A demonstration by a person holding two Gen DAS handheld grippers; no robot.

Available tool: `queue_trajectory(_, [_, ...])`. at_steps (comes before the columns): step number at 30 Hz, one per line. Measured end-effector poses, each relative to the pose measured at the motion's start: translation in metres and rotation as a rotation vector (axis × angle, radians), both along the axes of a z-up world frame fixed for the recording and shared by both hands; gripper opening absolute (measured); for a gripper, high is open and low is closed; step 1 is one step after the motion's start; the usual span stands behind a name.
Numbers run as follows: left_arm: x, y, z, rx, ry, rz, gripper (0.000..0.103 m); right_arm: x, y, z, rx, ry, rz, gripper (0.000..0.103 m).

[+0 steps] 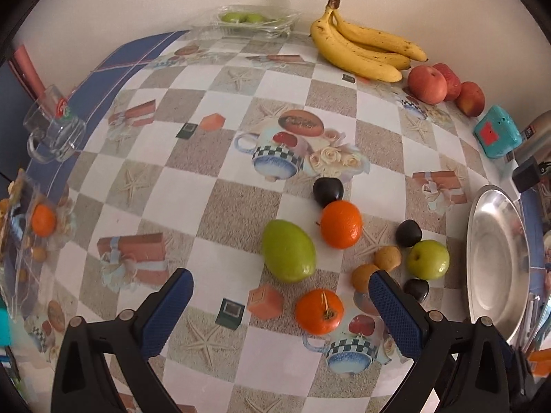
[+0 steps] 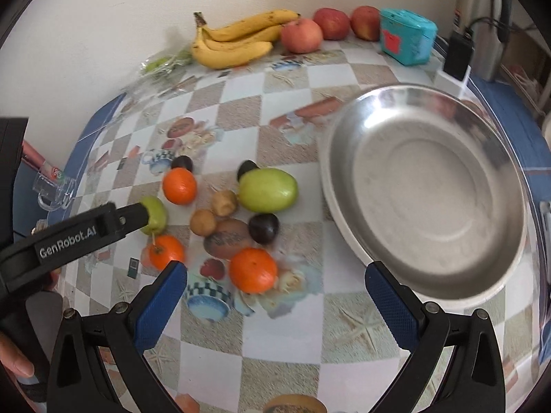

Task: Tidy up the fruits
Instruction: 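Grasp a tangerine with the right gripper while the left gripper grasps another tangerine, then carry both tangerines into the steel plate and open both grippers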

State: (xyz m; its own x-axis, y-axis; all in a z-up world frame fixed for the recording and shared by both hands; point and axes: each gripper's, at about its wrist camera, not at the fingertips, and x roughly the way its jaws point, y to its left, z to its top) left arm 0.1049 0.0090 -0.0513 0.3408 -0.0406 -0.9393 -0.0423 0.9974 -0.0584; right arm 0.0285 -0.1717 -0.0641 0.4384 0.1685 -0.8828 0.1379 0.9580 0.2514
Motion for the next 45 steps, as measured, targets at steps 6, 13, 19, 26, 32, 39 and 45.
queue_trajectory(6, [-0.002, 0.007, -0.004, -0.035, 0.007, 0.013, 0.103, 0.009, 0.006, 0.000, 0.002, -0.015, 0.053, 0.103])
queue_trajectory(13, [-0.005, 0.006, -0.020, -0.080, 0.066, 0.002, 0.090, 0.011, 0.011, -0.010, 0.043, 0.008, 0.102, 0.097])
queue_trajectory(19, [-0.008, -0.002, -0.031, -0.123, 0.119, -0.021, 0.071, 0.012, 0.011, -0.023, 0.062, 0.049, 0.098, 0.081])
queue_trajectory(26, [-0.009, -0.006, -0.039, -0.167, 0.151, -0.042, 0.047, 0.017, 0.010, -0.039, 0.072, 0.088, 0.104, 0.065])
queue_trajectory(32, [-0.009, -0.008, -0.038, -0.168, 0.154, -0.057, 0.039, 0.018, 0.011, -0.040, 0.101, 0.087, 0.113, 0.041])
queue_trajectory(39, [-0.008, -0.009, -0.032, -0.176, 0.141, -0.063, 0.039, 0.019, 0.014, -0.040, 0.117, 0.089, 0.110, 0.039])
queue_trajectory(45, [-0.010, -0.009, -0.014, -0.190, 0.089, -0.069, 0.039, 0.016, 0.012, -0.022, 0.127, 0.031, 0.110, 0.039])
